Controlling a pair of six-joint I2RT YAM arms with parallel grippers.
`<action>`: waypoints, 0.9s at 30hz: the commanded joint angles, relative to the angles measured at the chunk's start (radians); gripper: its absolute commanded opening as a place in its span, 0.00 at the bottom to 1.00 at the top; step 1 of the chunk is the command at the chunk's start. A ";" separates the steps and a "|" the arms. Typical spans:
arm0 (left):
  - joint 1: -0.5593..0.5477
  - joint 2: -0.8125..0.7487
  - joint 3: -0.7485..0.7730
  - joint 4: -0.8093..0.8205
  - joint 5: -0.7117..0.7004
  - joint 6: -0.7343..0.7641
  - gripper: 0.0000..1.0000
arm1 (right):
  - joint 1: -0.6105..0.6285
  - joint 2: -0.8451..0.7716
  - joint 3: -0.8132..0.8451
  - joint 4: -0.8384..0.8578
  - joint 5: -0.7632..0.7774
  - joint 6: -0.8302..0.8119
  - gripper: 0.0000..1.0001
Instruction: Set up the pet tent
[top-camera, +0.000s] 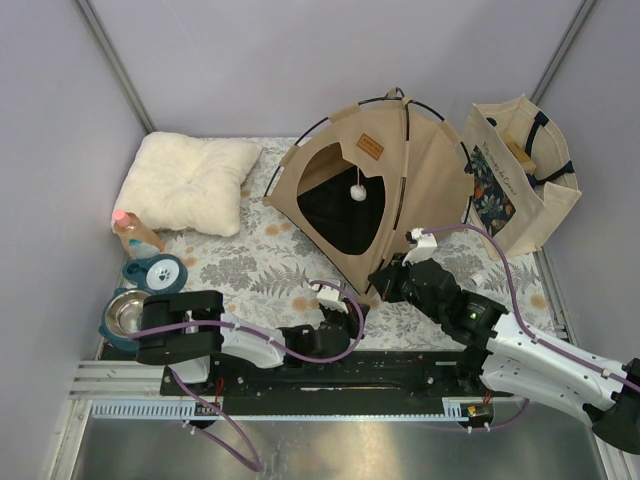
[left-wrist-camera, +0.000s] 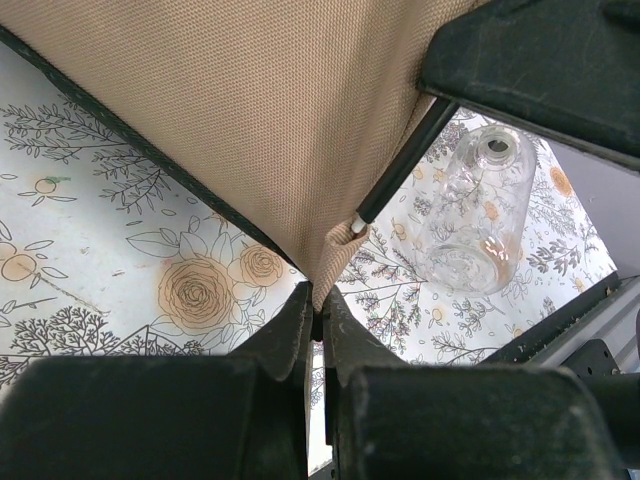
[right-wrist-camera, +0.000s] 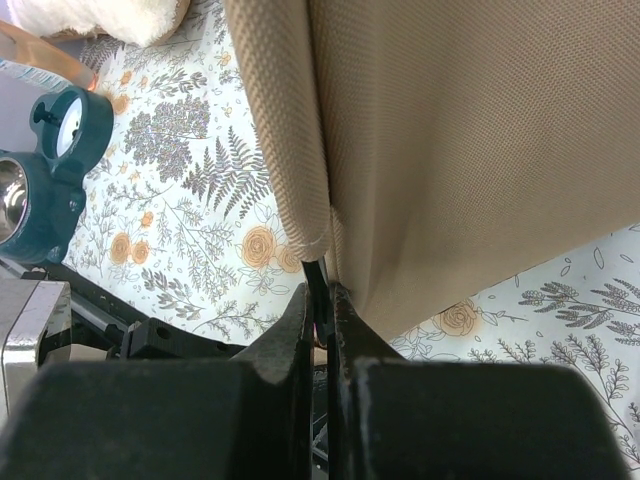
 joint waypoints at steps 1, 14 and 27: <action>-0.065 0.023 -0.067 -0.227 0.110 0.001 0.00 | -0.032 -0.027 0.077 0.270 0.210 -0.007 0.00; -0.064 -0.062 -0.032 -0.317 0.096 0.027 0.00 | -0.032 -0.016 -0.001 0.318 0.171 -0.024 0.00; -0.065 -0.118 0.065 -0.446 0.066 0.061 0.00 | -0.032 -0.099 -0.047 0.261 0.071 -0.017 0.00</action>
